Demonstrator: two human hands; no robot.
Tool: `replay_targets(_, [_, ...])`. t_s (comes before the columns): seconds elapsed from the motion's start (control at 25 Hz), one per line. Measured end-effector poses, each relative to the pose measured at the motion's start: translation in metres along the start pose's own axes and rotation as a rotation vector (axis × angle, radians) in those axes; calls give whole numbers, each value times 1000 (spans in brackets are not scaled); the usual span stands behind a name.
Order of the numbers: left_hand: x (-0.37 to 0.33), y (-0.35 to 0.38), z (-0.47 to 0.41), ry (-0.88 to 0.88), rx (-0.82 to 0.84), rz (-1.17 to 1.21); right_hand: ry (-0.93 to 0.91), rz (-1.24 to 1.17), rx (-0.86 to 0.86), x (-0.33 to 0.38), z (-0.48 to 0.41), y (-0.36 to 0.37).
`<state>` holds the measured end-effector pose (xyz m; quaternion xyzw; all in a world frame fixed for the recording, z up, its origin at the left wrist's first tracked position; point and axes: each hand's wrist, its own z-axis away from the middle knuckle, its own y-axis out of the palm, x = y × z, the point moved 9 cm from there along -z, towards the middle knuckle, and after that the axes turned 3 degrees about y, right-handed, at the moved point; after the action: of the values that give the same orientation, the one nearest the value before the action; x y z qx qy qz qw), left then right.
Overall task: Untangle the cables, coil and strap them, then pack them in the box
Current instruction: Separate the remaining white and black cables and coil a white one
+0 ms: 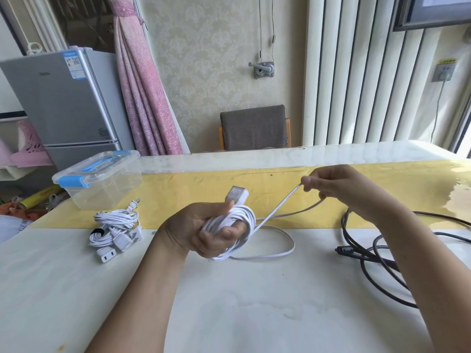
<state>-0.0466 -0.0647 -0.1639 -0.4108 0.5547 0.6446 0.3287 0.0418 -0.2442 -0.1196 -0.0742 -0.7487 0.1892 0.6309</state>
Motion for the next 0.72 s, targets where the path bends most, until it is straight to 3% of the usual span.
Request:
replay_targets(0.16, [12,-29,1,-163,-294,-276,82,-460,155,6,4,16])
replay_targets(0.32, [11,-53,5,-186,-579,-338,13,-479,289,25,11,42])
replay_targets(0.52, [-13,-74,11,98,-877,-150,-102,-404,471,49,29,79])
replay_targets(0.72, [-30,-90,24,356,-1035,-44,-178,-204,690,53,54,136])
